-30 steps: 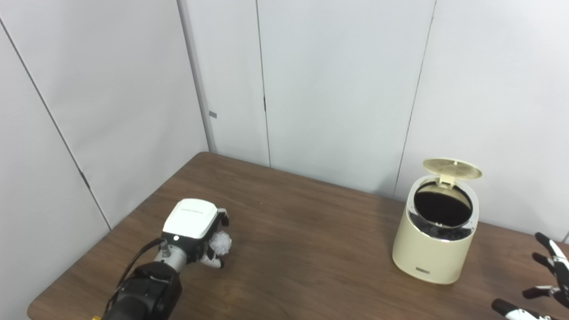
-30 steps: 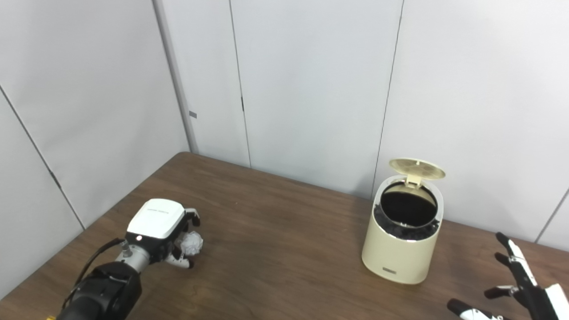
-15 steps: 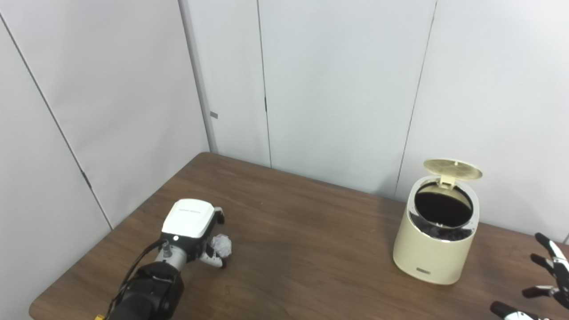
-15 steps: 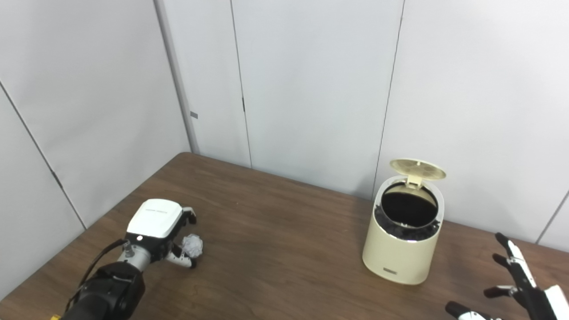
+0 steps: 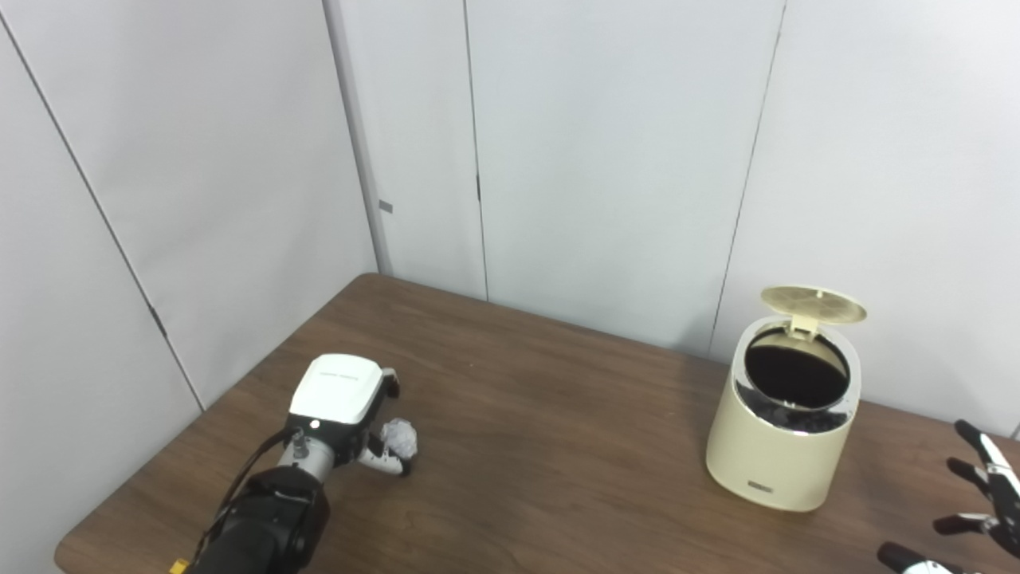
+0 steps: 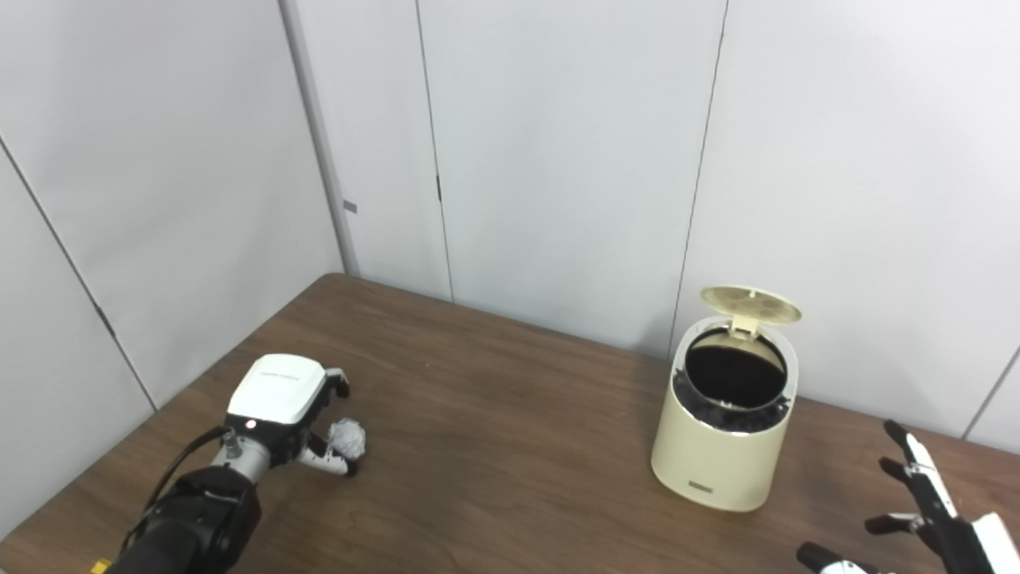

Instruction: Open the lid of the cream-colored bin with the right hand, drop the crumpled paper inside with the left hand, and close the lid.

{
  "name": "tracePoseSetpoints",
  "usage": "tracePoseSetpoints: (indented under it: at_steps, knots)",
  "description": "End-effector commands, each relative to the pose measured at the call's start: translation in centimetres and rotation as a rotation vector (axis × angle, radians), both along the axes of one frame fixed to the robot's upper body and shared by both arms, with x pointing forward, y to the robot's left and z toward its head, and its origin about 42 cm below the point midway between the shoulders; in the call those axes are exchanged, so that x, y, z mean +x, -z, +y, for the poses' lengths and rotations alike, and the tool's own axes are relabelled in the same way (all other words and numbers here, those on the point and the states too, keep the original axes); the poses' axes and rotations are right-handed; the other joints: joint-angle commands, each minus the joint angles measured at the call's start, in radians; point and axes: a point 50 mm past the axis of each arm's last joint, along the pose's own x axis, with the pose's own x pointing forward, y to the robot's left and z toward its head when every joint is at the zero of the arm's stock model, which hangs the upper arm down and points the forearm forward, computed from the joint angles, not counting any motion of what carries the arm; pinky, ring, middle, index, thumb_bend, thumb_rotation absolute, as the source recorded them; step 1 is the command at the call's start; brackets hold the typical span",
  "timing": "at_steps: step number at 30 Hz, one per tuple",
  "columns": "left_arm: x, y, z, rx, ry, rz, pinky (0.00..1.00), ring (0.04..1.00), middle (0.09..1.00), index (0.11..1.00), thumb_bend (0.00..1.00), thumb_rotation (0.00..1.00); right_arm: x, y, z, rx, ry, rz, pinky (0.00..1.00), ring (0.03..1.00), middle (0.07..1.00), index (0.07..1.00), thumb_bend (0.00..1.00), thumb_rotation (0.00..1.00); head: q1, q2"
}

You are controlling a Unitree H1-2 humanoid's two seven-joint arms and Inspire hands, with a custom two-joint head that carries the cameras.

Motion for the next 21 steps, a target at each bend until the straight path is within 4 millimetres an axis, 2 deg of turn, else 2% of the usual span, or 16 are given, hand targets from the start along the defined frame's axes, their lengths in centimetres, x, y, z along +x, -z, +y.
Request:
tracePoseSetpoints:
  at_steps: [1,5,12,16,21]
  knots:
    - [0.0,1.1,0.3,0.006,0.002,0.051,0.42,0.549,0.614,0.670,0.88,0.16,0.2,-2.0,-0.1,-0.008,-0.009,-0.072,0.59,0.918,1.000,0.988,0.81,0.49,0.001,0.000]
    - [0.1,1.7,-0.1,-0.001,0.011,0.073,0.43,0.558,0.627,0.670,0.87,0.19,0.1,-2.2,-0.2,-0.009,-0.008,-0.072,0.60,0.915,1.000,0.987,0.82,0.50,-0.001,0.007]
    - [0.1,2.7,-0.6,-0.045,0.020,0.103,0.45,0.575,0.626,0.670,0.86,0.15,0.0,-2.4,-0.2,-0.008,-0.001,-0.069,0.58,0.902,1.000,0.979,0.82,0.50,-0.002,0.015]
    - [0.1,3.1,-0.4,-0.100,0.033,0.147,0.46,0.548,0.558,0.670,0.85,0.12,-0.2,-2.4,-0.2,-0.012,0.006,-0.065,0.57,0.900,1.000,0.979,0.81,0.51,-0.004,0.020]
    - [0.0,3.4,-0.2,-0.116,0.028,0.187,0.50,0.564,0.548,0.645,0.85,0.11,-0.3,-2.4,-0.2,-0.010,0.005,-0.060,0.58,0.903,1.000,0.978,0.79,0.50,-0.001,0.024]
